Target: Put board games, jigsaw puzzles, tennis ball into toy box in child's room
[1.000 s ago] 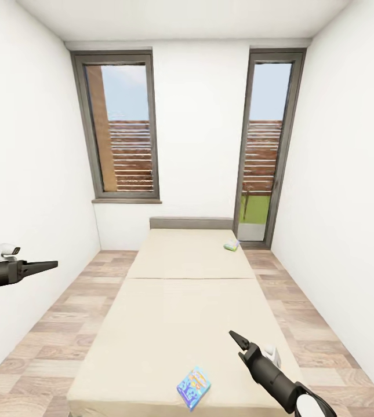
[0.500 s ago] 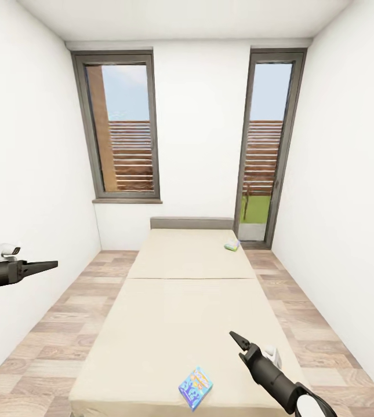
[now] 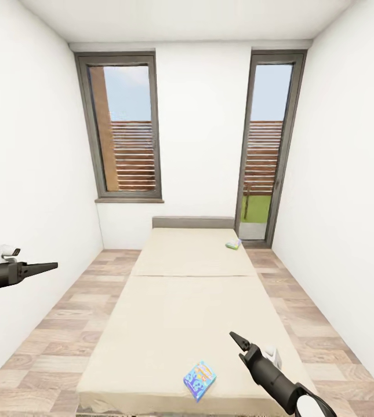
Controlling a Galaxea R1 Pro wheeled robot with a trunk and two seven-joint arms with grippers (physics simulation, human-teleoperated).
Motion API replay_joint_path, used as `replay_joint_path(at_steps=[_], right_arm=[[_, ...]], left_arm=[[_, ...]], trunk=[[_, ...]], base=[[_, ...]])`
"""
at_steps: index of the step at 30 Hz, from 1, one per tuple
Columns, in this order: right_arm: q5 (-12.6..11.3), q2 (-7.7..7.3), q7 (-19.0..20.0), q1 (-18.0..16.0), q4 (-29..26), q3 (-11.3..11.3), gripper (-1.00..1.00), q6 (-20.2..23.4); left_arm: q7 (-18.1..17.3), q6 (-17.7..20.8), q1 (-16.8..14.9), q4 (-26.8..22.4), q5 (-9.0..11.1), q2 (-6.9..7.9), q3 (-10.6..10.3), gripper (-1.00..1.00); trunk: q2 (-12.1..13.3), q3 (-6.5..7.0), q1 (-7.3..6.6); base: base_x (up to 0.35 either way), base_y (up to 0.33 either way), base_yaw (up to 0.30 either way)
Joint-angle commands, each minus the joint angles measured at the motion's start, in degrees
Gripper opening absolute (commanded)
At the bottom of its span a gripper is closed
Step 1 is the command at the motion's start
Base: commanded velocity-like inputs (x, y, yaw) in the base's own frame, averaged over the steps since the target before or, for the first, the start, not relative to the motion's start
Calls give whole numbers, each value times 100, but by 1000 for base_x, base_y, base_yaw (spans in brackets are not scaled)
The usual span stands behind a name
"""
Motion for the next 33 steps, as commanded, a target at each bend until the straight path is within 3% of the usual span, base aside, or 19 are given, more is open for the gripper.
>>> replay_joint_path(at_steps=[1,14,26,33], right_arm=[[-37,-2,1,-1,3,1,100,23],[-49,-2,-13,-3,290,-17,100,-121],[-104,8,-10,-236,1292,-40,100,-340],[-108,107,26,-303,1506,-39,100,-454]], left_arm=[[-22,61,-1,7,-2,1,0,100],[-22,65,-1,15,1,6,8,100],[-22,90,-1,24,10,42,18,100],[-22,108,-1,24,14,45,18,100]], trunk=[[-5,-3,0],[-5,-3,0],[-5,-3,0],[-286,-129,154]], base=[[-171,122,0],[-45,27,0],[-1,0,0],[0,0,0]])
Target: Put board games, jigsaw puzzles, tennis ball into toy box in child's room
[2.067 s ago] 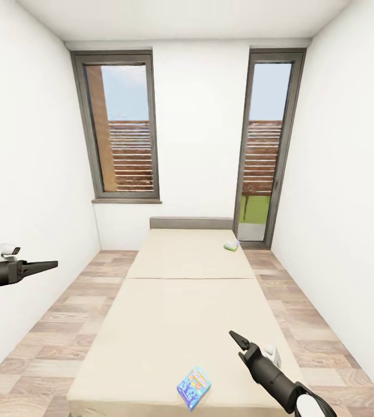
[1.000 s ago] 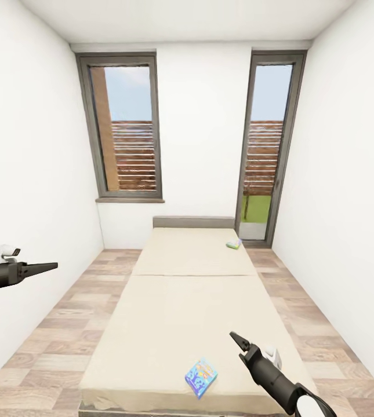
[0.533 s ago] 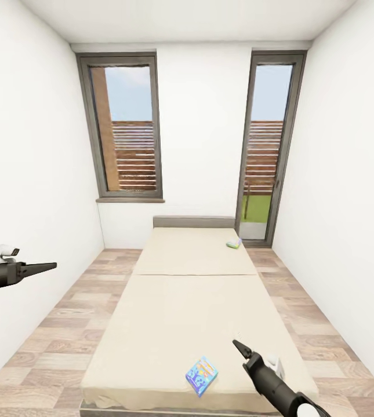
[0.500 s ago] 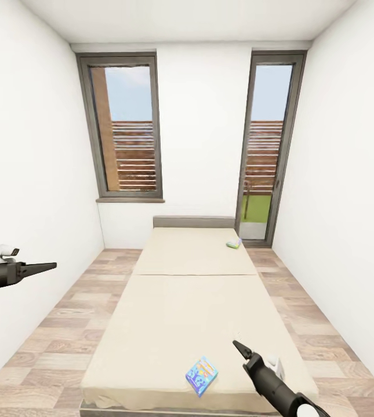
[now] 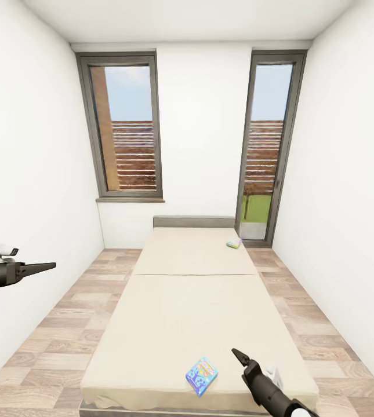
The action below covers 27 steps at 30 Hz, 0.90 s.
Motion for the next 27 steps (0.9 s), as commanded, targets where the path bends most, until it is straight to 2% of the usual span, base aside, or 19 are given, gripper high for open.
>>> replay_joint_path(at_steps=[1,6,10,13,18,25,27], right_arm=[[-45,18,8,-4,11,-2,100,-14],[-43,103,21,-13,43,17,100,-282],[-37,255,29,-14,62,30,100,-574],[-42,299,32,-12,79,13,100,-660],[-62,308,46,-9,368,-20,100,-710],[-113,279,355,-14,785,-59,100,-739],[-117,288,420,-15,850,-141,100,-796]], left_arm=[[-23,62,-2,1,-2,1,0,100],[-23,72,-2,1,-2,3,0,100],[-23,75,-2,1,-1,7,0,100],[-23,75,-2,1,-1,9,0,100],[-23,76,-2,1,-1,10,0,100],[-23,73,-2,1,-1,9,0,100],[-23,73,-2,1,-1,9,0,100]], trunk=[[-46,-21,24],[-86,-39,46],[-246,-110,134],[-366,-164,200],[-567,-254,310],[-848,-380,464],[-928,-416,508]], base=[[0,0,0],[0,0,0],[0,0,0],[0,0,0],[0,0,0],[0,0,0],[0,0,0]])
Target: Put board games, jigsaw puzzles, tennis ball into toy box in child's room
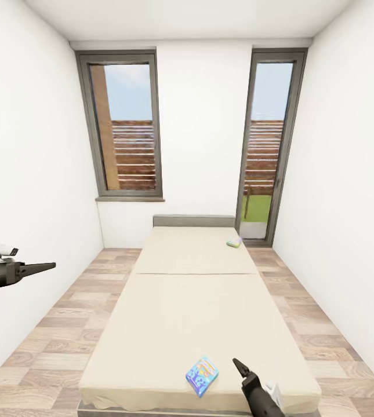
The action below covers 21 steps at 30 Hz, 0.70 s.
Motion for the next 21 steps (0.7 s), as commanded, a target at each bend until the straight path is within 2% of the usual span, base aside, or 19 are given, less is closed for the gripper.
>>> replay_joint_path(at_steps=[1,9,16,21], right_arm=[[-55,21,34,-4,31,-93,100,-32],[-29,54,28,-5,165,-218,100,-628],[-69,81,43,-12,239,-242,100,-808],[-84,201,63,-21,251,-247,100,-841]], left_arm=[[-22,62,-5,0,-2,2,-1,100],[-22,63,-5,0,-2,-5,-7,100],[-22,63,-5,0,-2,-11,-9,100],[-22,59,-5,0,-2,-10,-9,100]], trunk=[[-51,-30,25],[-372,-173,200],[-653,-299,354],[-853,-389,464]], base=[[0,0,0],[0,0,0],[0,0,0],[0,0,0]])
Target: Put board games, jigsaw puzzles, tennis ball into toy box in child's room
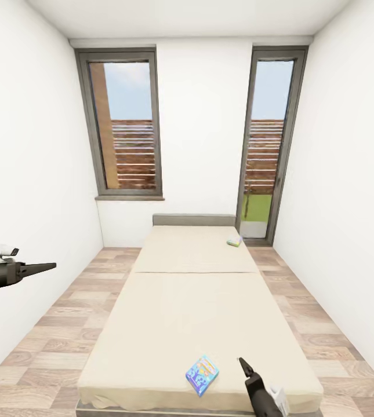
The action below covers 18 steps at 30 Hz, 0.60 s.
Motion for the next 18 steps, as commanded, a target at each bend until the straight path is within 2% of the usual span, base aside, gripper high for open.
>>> replay_joint_path(at_steps=[1,7,18], right_arm=[[-62,72,30,-8,-1,-27,100,51],[-58,178,17,-16,-25,-32,100,47],[-7,197,10,-47,-47,-38,100,10]], left_arm=[[-22,61,-5,1,-2,3,-1,100],[-22,54,-5,1,-2,-2,-1,100],[-22,48,-5,1,-9,-7,-1,100]], trunk=[[-49,-28,24],[-290,-136,156],[-731,-333,397]], base=[[0,0,0],[0,0,0],[0,0,0]])
